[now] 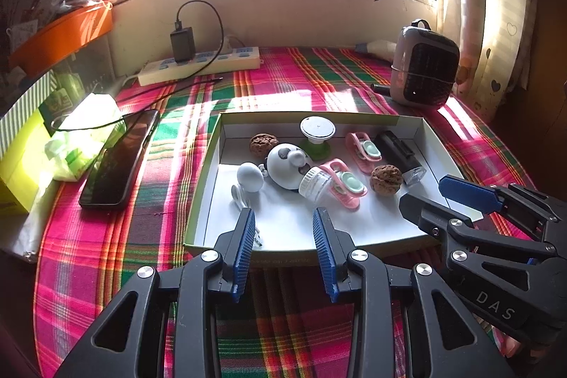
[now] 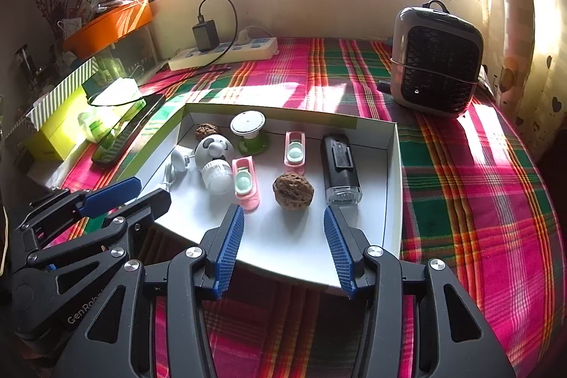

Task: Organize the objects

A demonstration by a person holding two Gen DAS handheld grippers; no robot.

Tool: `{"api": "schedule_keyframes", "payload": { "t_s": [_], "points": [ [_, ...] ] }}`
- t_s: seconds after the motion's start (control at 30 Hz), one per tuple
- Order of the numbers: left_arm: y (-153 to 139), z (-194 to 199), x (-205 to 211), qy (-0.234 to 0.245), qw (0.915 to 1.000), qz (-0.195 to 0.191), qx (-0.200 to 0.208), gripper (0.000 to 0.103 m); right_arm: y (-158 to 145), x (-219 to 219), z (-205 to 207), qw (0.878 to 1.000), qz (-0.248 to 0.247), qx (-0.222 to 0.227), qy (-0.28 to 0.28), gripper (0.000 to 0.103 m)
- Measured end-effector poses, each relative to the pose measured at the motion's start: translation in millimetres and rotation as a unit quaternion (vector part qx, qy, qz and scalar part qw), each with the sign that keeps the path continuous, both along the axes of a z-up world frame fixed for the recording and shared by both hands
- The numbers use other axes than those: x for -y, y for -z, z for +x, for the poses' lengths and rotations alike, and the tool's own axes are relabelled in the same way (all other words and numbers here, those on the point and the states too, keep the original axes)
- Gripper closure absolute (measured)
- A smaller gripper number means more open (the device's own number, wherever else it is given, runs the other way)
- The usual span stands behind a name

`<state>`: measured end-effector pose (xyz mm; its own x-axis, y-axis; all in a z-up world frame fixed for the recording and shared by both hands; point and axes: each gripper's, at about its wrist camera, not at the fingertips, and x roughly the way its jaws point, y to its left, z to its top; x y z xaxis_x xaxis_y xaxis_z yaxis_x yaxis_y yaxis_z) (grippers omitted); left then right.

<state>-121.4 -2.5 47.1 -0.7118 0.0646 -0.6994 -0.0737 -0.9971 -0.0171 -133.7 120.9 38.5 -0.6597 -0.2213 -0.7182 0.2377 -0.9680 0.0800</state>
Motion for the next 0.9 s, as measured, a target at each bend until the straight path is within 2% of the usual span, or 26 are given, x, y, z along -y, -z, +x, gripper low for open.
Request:
{"api": "schedule_keyframes", "payload": {
  "t_s": [0.37, 0.63, 0.9],
  "points": [
    [6, 34, -5, -0.004, 0.9999, -0.009, 0.009, 0.071, 1, -2, 31, 1.000, 0.010, 0.003, 0.014, 0.054],
    [25, 56, -9, -0.005, 0.9992, -0.012, 0.037, 0.071, 18, -3, 48, 0.999, 0.020, 0.029, 0.017, 0.054],
    [33, 67, -12, -0.012, 0.9988, -0.013, 0.046, 0.071, 27, -8, 60, 0.999, 0.019, 0.040, 0.026, 0.054]
  ]
}}
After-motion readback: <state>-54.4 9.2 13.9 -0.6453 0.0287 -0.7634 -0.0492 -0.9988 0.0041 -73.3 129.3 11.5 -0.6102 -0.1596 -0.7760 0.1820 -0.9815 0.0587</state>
